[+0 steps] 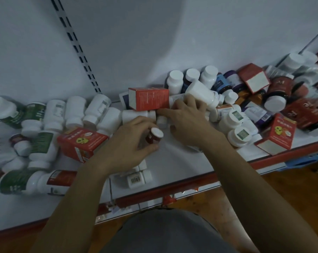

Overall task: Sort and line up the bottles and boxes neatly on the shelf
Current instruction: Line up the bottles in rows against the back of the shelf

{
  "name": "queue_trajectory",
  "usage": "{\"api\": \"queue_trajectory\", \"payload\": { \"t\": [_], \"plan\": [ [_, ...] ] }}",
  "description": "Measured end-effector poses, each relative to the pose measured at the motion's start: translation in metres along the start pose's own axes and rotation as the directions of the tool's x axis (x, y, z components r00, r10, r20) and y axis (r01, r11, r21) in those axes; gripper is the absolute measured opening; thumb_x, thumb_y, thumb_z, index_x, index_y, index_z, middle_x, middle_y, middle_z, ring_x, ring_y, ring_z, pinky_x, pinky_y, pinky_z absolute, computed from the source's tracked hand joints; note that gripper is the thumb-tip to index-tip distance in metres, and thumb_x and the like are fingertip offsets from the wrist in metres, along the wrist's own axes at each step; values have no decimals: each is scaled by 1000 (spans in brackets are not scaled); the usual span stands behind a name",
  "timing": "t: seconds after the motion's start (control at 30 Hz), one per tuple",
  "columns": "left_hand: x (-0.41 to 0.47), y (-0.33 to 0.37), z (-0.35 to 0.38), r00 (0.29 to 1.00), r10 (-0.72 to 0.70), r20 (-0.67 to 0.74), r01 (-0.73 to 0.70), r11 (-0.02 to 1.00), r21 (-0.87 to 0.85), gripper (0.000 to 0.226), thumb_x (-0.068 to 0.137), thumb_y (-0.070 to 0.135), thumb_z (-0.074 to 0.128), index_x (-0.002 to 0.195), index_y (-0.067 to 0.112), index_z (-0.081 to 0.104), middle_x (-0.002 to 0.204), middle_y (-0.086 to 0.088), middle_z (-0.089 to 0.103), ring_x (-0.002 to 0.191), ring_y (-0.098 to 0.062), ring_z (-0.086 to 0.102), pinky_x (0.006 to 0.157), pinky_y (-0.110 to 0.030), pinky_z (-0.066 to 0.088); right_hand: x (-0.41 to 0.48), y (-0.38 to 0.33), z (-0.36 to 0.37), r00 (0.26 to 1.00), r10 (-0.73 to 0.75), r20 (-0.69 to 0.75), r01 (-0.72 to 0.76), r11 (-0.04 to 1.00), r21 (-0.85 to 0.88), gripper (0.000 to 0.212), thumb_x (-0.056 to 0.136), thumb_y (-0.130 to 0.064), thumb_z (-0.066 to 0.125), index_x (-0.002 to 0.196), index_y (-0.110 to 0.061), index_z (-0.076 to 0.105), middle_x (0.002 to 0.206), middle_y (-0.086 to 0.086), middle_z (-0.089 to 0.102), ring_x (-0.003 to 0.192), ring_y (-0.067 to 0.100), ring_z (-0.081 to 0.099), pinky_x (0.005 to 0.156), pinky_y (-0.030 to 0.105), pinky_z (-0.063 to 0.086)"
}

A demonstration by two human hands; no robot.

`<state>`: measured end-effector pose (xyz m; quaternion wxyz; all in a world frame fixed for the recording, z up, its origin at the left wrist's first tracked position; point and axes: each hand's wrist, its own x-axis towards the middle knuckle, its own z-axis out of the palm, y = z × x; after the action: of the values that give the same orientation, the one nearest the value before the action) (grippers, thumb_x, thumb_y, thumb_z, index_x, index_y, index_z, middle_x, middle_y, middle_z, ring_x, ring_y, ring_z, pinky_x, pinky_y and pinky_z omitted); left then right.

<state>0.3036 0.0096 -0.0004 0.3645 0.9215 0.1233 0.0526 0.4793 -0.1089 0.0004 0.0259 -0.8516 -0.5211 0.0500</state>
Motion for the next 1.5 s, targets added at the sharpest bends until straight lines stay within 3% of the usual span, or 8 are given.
{"api": "queue_trajectory", "payload": {
  "t": [0.27, 0.47, 0.6, 0.87, 0.97, 1.13, 1.33, 1.5],
  "plan": [
    [11, 4, -3, 968, -111, -226, 78, 986, -148, 55, 101, 38, 56, 151, 37, 32, 114, 8, 68, 96, -6, 66, 87, -35, 55, -6, -4, 15, 997, -13, -74, 14, 1000, 12, 49, 97, -28, 55, 143, -41, 45, 123, 4, 54, 127, 34, 39, 113, 64, 20],
    [31, 35, -17, 890, -118, -441, 6, 969, -248, 39, 96, 58, 56, 125, 35, 43, 97, 8, 70, 81, -11, 68, 73, -45, 59, -27, 3, -16, 969, 85, -230, -14, 957, 291, 34, 103, -22, 42, 133, -37, 48, 111, -2, 62, 120, 28, 44, 106, 56, 27],
    [50, 64, -24, 825, -15, -565, -71, 989, -129, 24, 103, 44, 51, 121, 29, 56, 92, 22, 66, 82, -1, 62, 72, -25, 52, -55, 35, -48, 901, 146, -409, 50, 900, 433, 26, 103, -28, 45, 128, -34, 48, 104, -4, 58, 98, 22, 51, 90, 52, 44],
    [108, 171, 59, 816, 25, -577, -182, 959, -215, 27, 93, 43, 63, 108, 23, 52, 89, 15, 65, 75, -10, 64, 61, -29, 52, -128, 167, -81, 730, 296, -616, 154, 807, 570, 23, 97, -24, 68, 113, -21, 52, 95, -5, 63, 80, 10, 60, 68, 23, 47],
    [141, 218, 103, 817, 50, -575, -221, 948, -231, 22, 93, 41, 67, 104, 23, 59, 91, 15, 66, 81, -6, 63, 67, -22, 51, -157, 238, -82, 702, 372, -608, 91, 799, 594, 24, 95, -25, 70, 113, -18, 56, 97, -4, 65, 85, 14, 60, 70, 30, 48],
    [195, 290, 182, 842, 110, -529, -275, 930, -244, 18, 92, 31, 72, 105, 20, 67, 98, 8, 69, 90, -13, 66, 74, -26, 54, -207, 367, -60, 654, 511, -558, -76, 778, 624, 25, 93, -25, 73, 114, -23, 60, 100, -9, 64, 86, 7, 57, 73, 19, 46],
    [258, 366, 261, 942, 75, -328, -239, 835, -496, 24, 91, 32, 69, 106, 15, 72, 98, -1, 74, 92, -19, 70, 81, -36, 58, -280, 472, -50, 487, 703, -518, -226, 675, 703, 32, 93, -27, 74, 122, -27, 61, 100, -4, 64, 87, 12, 61, 79, 39, 56],
    [333, 427, 322, 991, -33, 131, 135, 327, -935, 21, 89, 35, 70, 98, 16, 72, 90, 0, 68, 77, -11, 60, 63, -25, 43, -321, 545, -43, 354, 767, -535, -295, 635, 714, 30, 95, -23, 73, 123, -25, 62, 102, -4, 58, 86, 9, 56, 80, 32, 53]
  ]
}}
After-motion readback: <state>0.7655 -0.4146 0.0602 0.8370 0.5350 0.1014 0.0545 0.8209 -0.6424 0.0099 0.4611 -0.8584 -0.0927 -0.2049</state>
